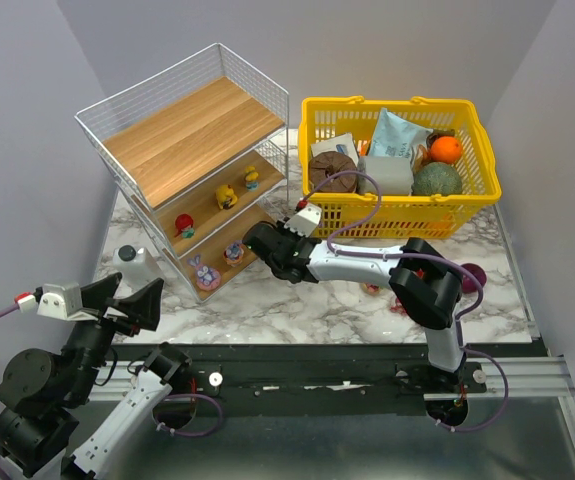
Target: Place and organize the plastic toys onto the shelf
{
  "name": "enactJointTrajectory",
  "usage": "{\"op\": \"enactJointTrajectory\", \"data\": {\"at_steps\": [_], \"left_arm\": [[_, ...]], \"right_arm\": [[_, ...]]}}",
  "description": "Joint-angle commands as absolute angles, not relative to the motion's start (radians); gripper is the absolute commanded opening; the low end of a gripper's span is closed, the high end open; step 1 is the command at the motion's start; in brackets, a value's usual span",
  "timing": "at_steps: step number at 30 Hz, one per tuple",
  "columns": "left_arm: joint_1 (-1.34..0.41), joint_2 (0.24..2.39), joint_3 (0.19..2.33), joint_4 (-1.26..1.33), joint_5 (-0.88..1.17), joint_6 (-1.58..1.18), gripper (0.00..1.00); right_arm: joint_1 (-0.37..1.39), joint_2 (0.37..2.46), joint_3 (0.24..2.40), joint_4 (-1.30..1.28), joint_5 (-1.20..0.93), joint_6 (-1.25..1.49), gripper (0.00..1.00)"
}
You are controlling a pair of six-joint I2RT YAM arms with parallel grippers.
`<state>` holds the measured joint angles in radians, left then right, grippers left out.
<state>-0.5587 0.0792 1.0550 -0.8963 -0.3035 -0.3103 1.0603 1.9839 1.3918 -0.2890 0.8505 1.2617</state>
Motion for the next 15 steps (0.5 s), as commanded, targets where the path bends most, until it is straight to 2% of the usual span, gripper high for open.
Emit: {"op": "enactJointTrajectory", "data": {"at_steps": [1, 5, 11, 15], "left_arm": [[-0.563, 0.071, 1.066, -0.91, -0.325, -0.308, 0.99], [-0.565, 0.069, 1.066, -0.913, -0.328, -0.311, 0.99], [-0.568, 0.069, 1.069, -0.911, -0.334, -0.31, 0.99], [-0.569, 0.071, 1.072, -0.911, -0.336, -0.307, 0.99]], "right_arm": [[1.058, 2.003, 1.413, -0.271, 0.856, 1.266, 0.08], [1.06, 2.02, 1.465, -0.302, 0.877, 1.272, 0.01], [1.058, 2.071, 1.593, -0.397, 0.929, 1.319, 0.01], [1.058, 2.118, 1.69, -0.55, 0.966, 1.385, 0.01]]}}
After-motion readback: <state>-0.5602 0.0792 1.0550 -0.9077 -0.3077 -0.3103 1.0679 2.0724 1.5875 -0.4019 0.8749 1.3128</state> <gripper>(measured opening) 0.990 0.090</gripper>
